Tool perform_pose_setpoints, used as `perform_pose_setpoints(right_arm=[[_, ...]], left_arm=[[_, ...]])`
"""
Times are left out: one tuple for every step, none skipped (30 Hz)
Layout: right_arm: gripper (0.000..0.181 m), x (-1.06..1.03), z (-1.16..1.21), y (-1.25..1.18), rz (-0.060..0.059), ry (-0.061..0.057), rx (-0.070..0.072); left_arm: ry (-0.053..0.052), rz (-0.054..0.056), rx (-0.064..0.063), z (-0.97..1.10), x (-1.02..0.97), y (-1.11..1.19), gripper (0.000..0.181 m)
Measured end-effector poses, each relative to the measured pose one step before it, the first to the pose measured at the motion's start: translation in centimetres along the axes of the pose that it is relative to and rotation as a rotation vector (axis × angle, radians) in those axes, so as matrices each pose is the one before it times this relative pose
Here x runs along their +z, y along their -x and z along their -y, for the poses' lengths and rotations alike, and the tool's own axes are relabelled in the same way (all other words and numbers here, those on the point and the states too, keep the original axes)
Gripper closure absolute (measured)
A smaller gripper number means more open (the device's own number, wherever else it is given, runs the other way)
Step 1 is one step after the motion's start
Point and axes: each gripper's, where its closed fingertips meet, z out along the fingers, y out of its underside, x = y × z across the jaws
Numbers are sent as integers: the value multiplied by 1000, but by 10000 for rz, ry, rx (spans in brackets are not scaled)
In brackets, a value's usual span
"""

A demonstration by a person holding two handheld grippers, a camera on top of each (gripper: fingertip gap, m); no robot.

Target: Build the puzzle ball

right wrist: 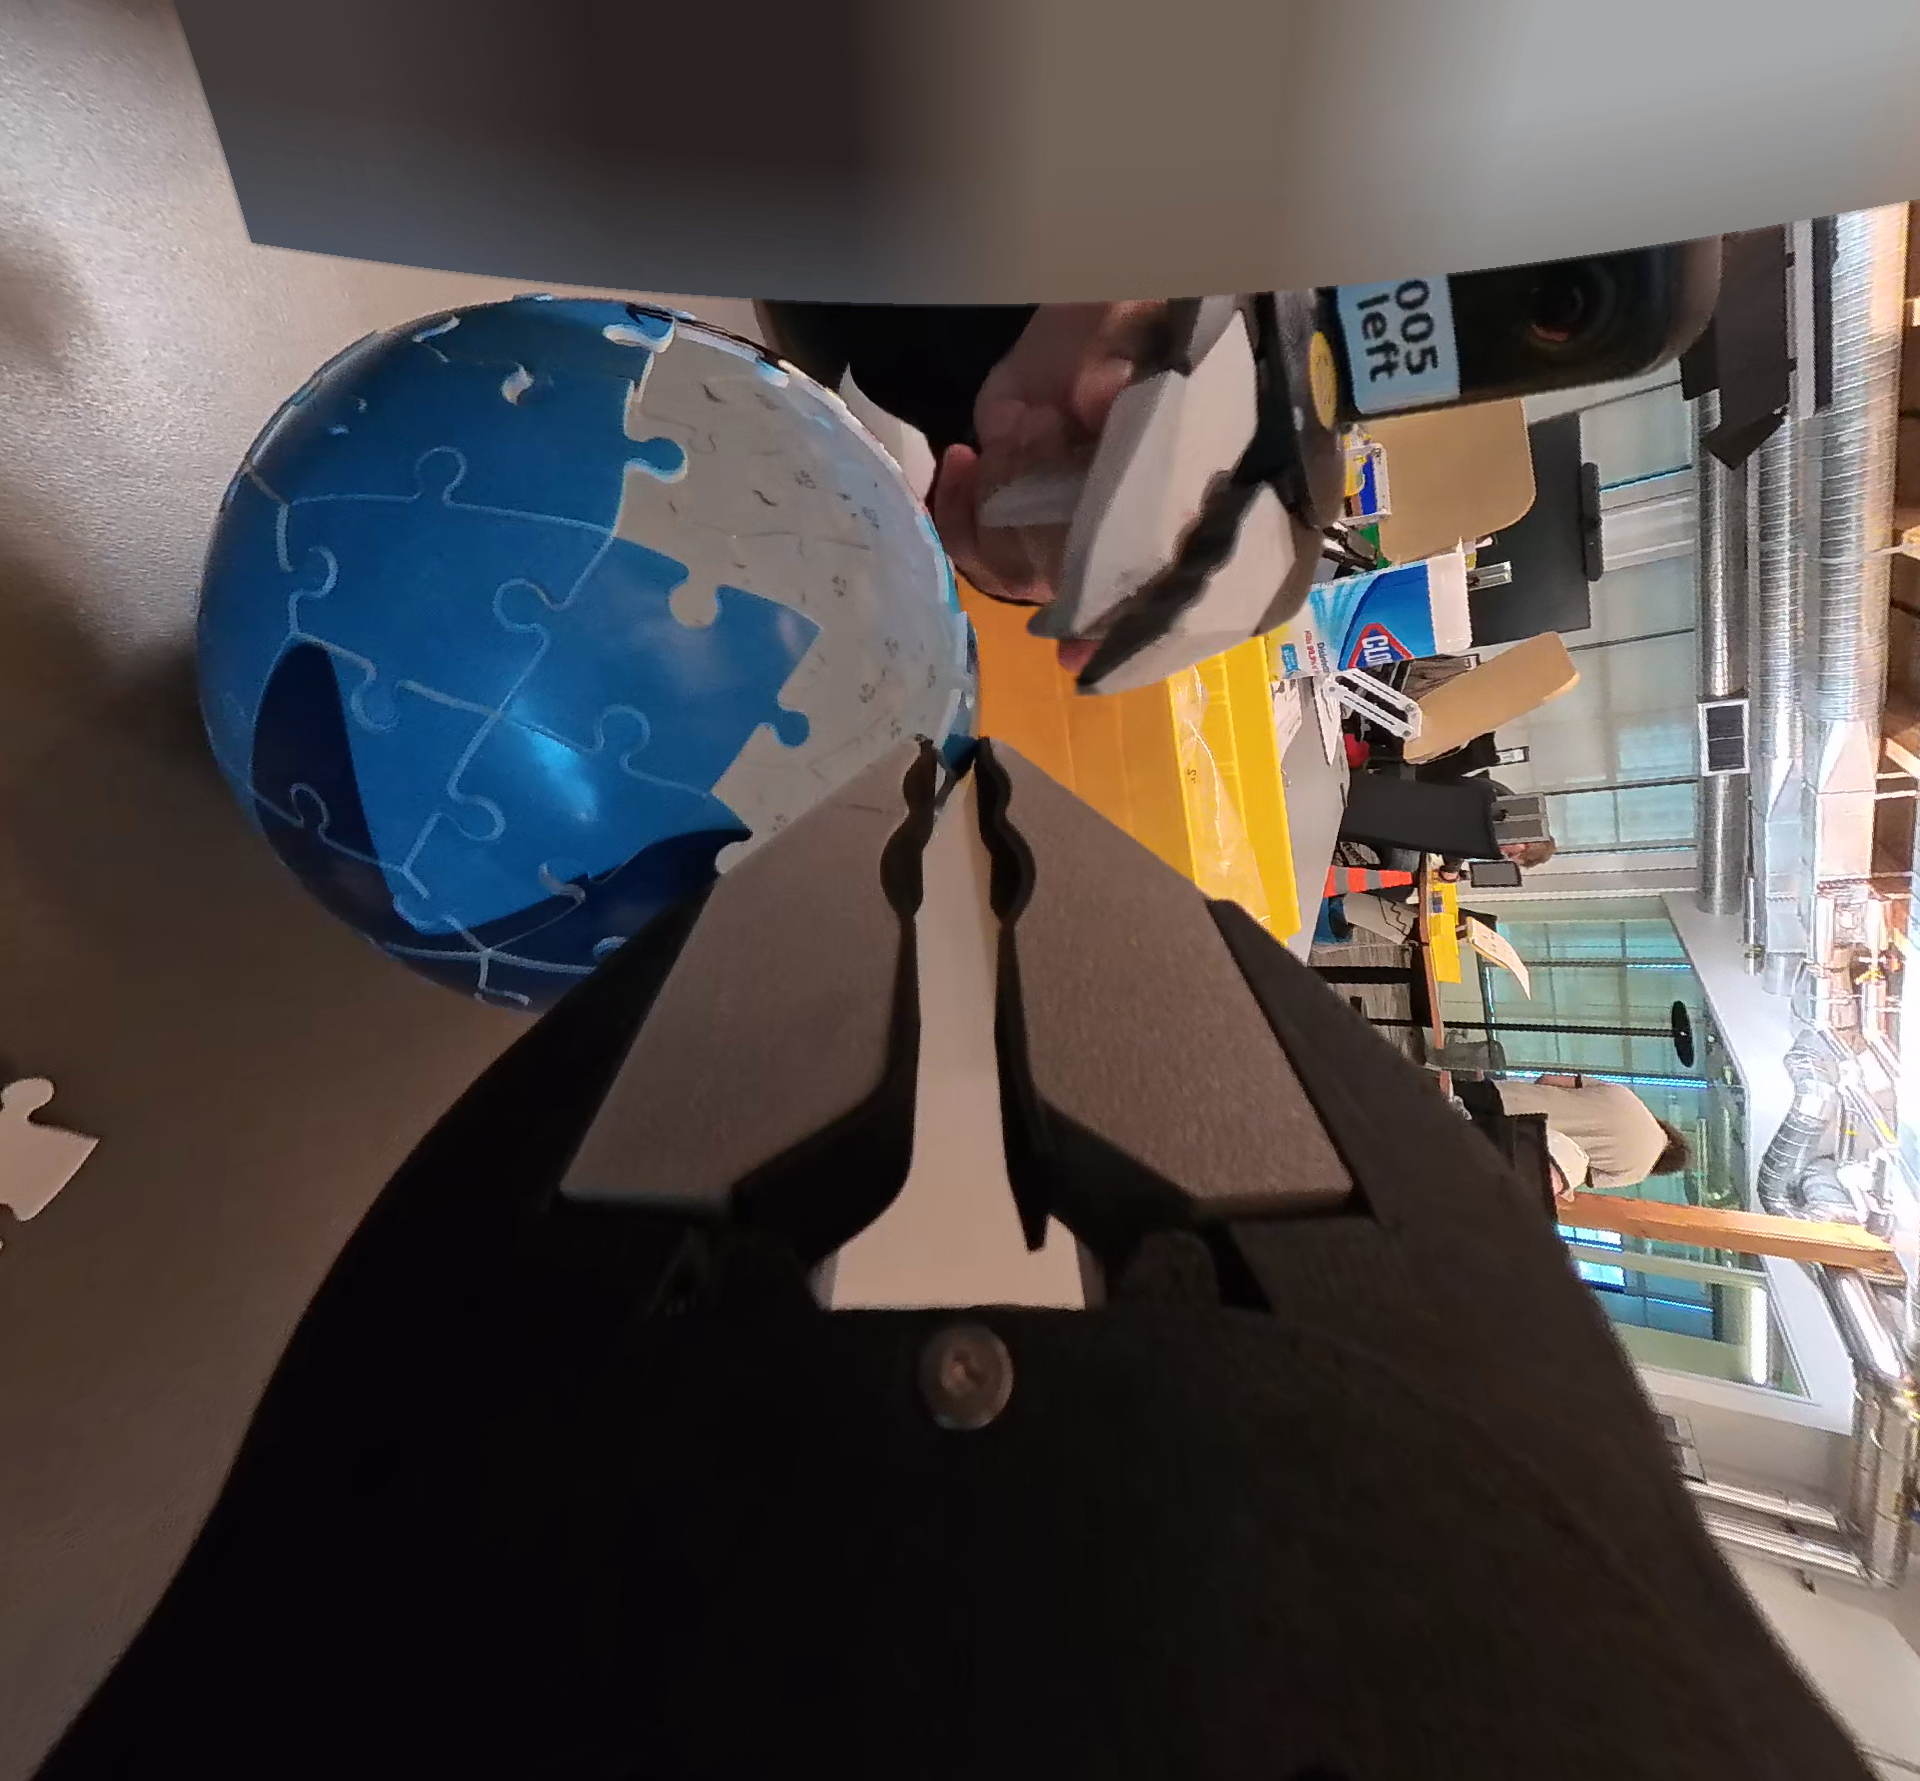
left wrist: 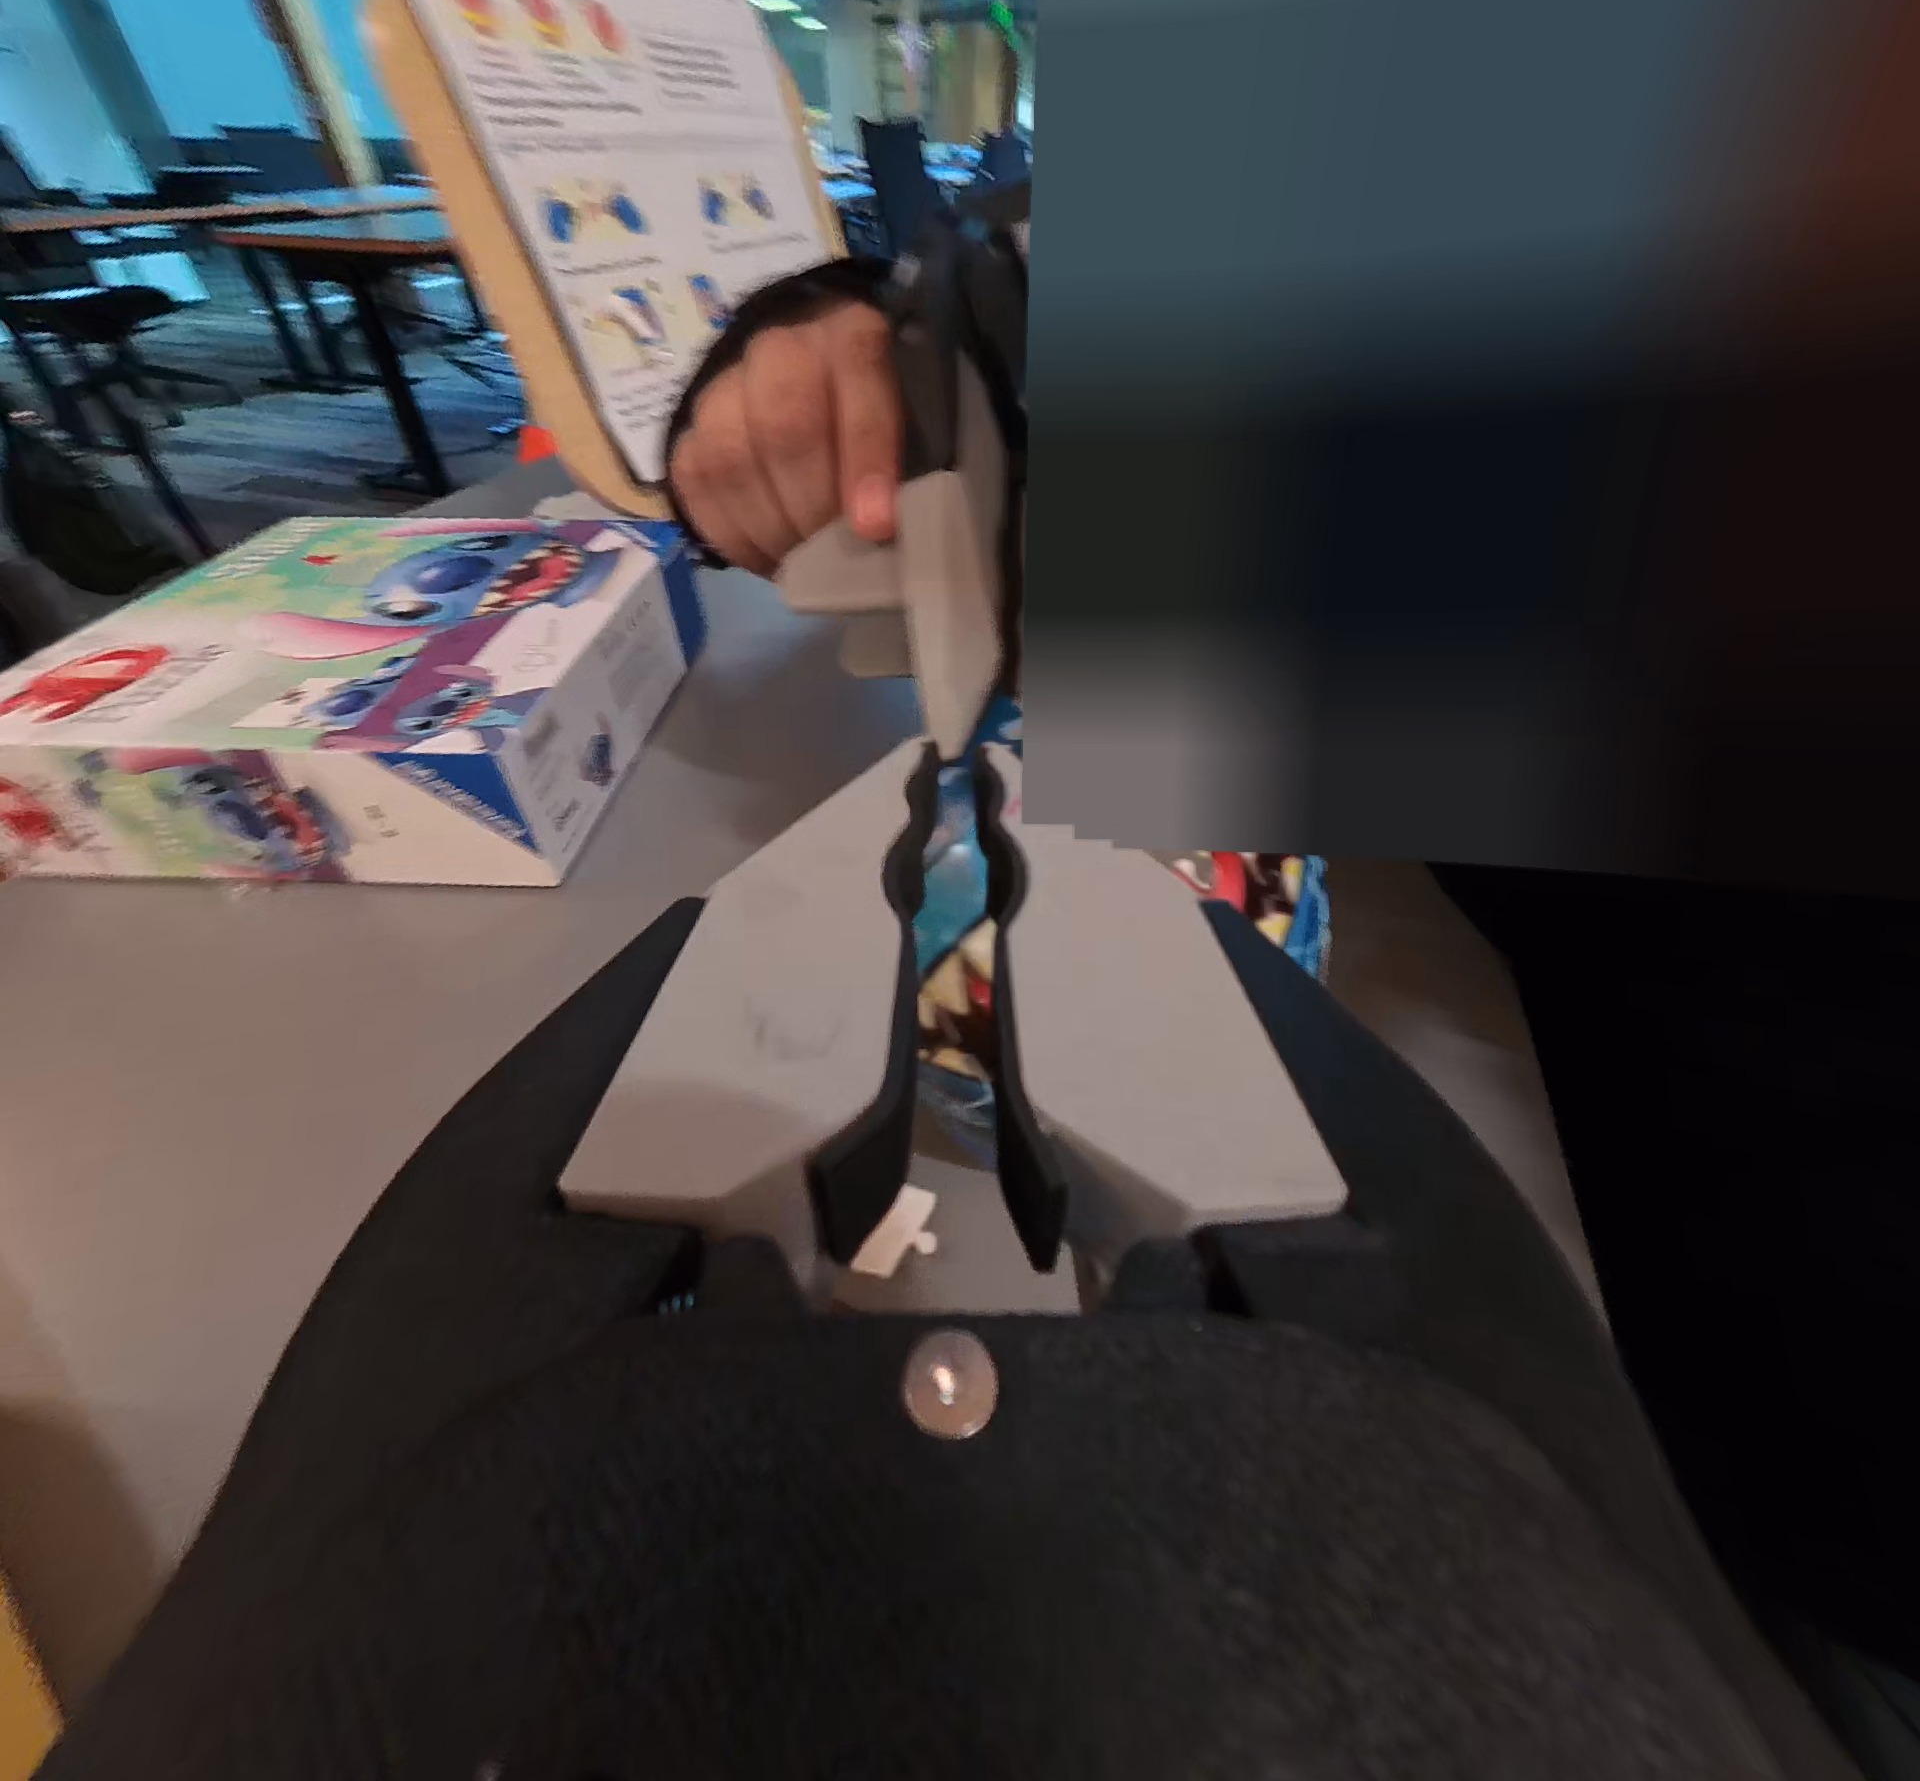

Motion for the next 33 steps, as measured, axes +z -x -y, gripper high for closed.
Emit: perform_pose_setpoints(right_arm=[[177, -4, 3, 2, 6, 1, 4], [177, 2, 14, 11, 10, -1, 6], [177, 8, -3, 4, 7, -1, 1], [177, 19, 4, 9, 3, -3, 0], [177, 8, -2, -4, 2, -2, 0], [177, -3, 10, 8, 3, 2, -5], [177, -3, -1, 11, 2, 7, -10], [177, -10, 7, -1, 4, 7, -6], [177, 5, 7, 3, 3, 1, -3], [177, 19, 4, 5, 0, -3, 1], [177, 14, 1, 12, 1, -12, 13], [177, 15, -10, 3, -1, -19, 15], [176, 5, 9, -4, 1, -18, 15], [176, 7, -5, -2, 4, -11, 19], [176, -2, 7, 1, 3, -2, 6], [176, 3, -2, 10, -2, 5, -14], [176, 2, 5, 1, -3, 8, -15], [176, -3, -2, 9, 0, 8, -7], [176, 8, 2, 2, -3, 2, -5], [176, 11, 7, 3, -4, -2, 0], [176, 4, -4, 2, -3, 0, -3], [176, 7, 0, 4, 0, 3, -8], [176, -3, 7, 0, 0, 10, -11], [176, 3, 6, 3, -2, 8, -15], [176, -10, -1, -5, -3, 4, -9], [176, 8, -11, 0, -3, -4, 3], [176, 11, -10, -8, -2, -11, 11], [176, -10, -8, -14, -8, -18, 2], [177, -14, -16, -16, -19, -20, -10], [177, -19, -7, -15, -10, -15, -3], [177, -19, -5, -4, 4, -9, 14], [177, 4, -3, 6, 8, 7, 10], [177, -8, 15, 16, 6, 7, -7]], left_arm=[[-35, 154, -68, 42, -225, 387, 181], [41, 68, -10, -66, -107, 181, 181], [42, 33, 24, -44, 12, 52, 181], [65, -1, 26, -81, 121, -50, 181], [128, -70, 42, -173, 188, -190, 181], [155, -72, 68, -228, 240, -218, 181], [155, -49, 73, -243, 230, -180, 181], [140, -78, 49, -222, 205, -205, 181], [96, -88, 13, -163, 152, -172, 181], [46, -47, -5, -95, 120, -83, 181], [40, -34, -6, -88, 70, -35, 181], [41, -70, -7, -77, 24, -91, 181], [20, -63, -15, -52, 18, -82, 181], [9, -10, -11, -9, 8, -20, 181], [4, -10, 11, -5, -1, -20, 181], [-16, -16, 17, 28, -7, -47, 181], [-9, -26, -5, 20, -8, -56, 181], [-19, -20, -19, 36, 9, -27, 181], [-13, -15, -10, 16, 1, -22, 181], [2, 4, 10, 9, 4, 6, 181], [-1, 5, 9, -8, 5, -1, 181], [-8, -1, -2, 11, 6, -2, 181], [-3, -5, -2, 7, 16, -6, 181], [-2, -6, -4, 2, -1, 4, 181], [-2, -3, -6, 2, -6, -3, 181], [0, 5, -2, 0, 0, 5, 181], [0, 7, 6, -1, -6, 6, 181], [-6, -15, 9, 16, -8, -44, 181], [-20, -46, 11, 44, -6, -94, 181], [-24, -75, 3, 51, -1, -154, 181], [-8, -19, 5, 21, 0, -46, 181], [9, 32, 13, -10, 6, 20, 181], [14, 22, 7, -18, -2, 30, 181]])
